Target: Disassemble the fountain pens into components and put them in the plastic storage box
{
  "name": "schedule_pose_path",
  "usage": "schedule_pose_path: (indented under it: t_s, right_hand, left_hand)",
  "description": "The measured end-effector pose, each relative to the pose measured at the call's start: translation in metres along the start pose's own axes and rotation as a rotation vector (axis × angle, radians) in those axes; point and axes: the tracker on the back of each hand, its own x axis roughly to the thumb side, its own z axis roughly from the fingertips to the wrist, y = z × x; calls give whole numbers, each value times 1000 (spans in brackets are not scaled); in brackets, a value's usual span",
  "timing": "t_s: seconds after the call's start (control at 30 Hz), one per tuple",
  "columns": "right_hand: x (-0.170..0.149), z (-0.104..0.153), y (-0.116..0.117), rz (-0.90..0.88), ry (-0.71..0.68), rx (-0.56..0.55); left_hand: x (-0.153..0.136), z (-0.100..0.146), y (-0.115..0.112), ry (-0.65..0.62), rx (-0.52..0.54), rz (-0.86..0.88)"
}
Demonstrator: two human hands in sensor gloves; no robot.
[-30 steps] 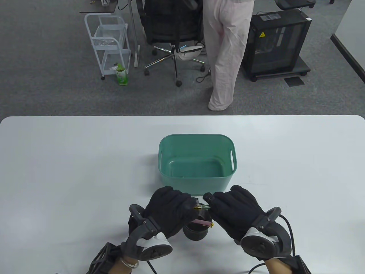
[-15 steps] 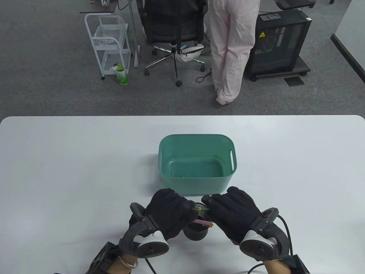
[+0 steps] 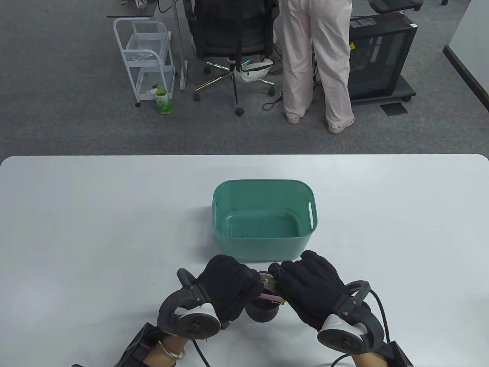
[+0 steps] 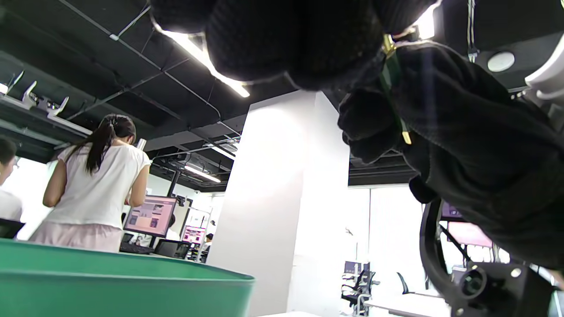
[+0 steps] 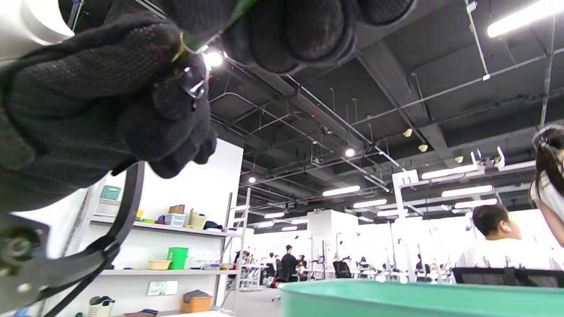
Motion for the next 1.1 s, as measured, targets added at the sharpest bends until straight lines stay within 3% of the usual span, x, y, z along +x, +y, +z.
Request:
schedule_pose_path:
  t_s: [0.37,1.1]
  right_hand:
    - [-3,0,-2,7,8,16]
    - [-8,0,-3,26,21,15]
  left_hand:
    - [4,-1,1,40,-42,-91]
    - [6,2,3,56,16,-156]
